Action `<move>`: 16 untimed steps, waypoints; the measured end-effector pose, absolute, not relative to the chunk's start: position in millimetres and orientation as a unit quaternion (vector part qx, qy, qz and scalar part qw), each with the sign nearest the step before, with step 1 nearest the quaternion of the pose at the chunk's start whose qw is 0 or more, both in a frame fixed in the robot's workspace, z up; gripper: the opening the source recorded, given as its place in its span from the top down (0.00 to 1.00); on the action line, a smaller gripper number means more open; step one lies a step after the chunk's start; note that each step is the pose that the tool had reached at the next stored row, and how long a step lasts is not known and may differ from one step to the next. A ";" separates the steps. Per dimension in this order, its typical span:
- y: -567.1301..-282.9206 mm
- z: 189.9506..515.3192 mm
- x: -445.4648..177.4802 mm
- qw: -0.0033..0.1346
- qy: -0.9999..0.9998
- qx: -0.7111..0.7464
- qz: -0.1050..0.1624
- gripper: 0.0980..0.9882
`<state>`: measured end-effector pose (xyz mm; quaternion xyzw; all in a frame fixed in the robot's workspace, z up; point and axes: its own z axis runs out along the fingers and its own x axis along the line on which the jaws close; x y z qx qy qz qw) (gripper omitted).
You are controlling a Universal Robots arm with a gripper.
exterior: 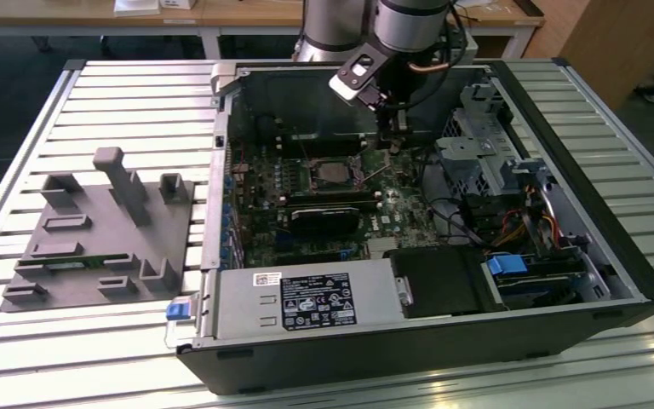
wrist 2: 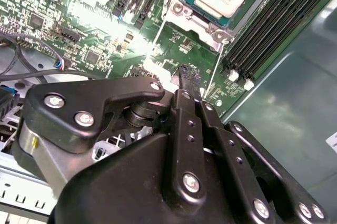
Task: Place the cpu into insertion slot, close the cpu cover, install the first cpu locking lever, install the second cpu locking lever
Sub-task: 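Close the cpu cover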
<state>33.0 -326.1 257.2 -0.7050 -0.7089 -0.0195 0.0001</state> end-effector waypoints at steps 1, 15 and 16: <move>-326.0 257.1 33.9 0.000 -0.709 -0.705 -0.020 0.98; -321.1 254.7 52.0 0.001 -0.709 -0.705 -0.019 0.98; -320.6 254.3 53.4 0.001 -0.709 -0.705 -0.019 0.98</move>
